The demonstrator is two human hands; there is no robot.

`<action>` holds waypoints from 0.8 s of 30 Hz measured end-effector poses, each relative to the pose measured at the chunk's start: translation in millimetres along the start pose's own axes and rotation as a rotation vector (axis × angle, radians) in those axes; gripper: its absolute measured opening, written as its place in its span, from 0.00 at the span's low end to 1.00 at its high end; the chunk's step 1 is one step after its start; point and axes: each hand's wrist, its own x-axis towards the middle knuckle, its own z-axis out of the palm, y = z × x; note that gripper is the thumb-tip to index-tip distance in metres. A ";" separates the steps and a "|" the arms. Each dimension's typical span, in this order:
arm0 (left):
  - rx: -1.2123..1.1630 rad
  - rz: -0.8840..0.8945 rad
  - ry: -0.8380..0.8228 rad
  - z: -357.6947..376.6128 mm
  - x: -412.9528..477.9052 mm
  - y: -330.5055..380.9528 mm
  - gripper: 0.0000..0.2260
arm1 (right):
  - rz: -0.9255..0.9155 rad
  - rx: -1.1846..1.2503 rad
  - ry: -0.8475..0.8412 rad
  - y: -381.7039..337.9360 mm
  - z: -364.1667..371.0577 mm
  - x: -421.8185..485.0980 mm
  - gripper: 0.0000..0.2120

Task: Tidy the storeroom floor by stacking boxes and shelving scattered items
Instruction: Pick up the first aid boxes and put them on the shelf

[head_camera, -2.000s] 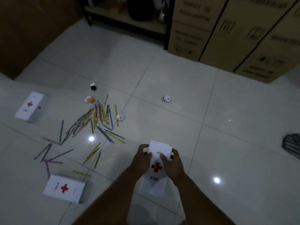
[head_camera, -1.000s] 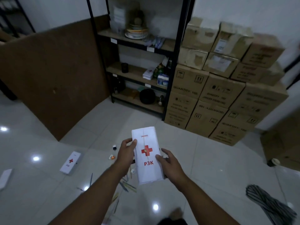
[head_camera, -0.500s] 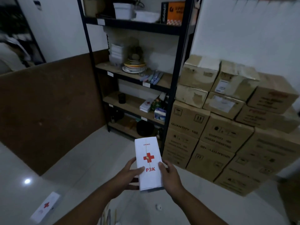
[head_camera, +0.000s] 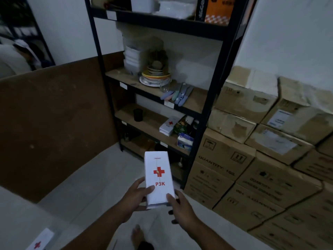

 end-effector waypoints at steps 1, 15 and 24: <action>-0.019 -0.012 -0.003 -5.3 19.4 9.5 0.34 | 0.022 0.009 -0.001 -10.0 -1.5 14.9 0.27; -0.041 -0.055 -0.090 -95.4 206.6 165.3 0.27 | 0.150 0.544 0.030 -169.2 26.8 208.2 0.11; -0.052 -0.087 -0.064 -131.6 299.6 196.4 0.20 | 0.176 0.524 0.033 -217.5 41.5 306.5 0.08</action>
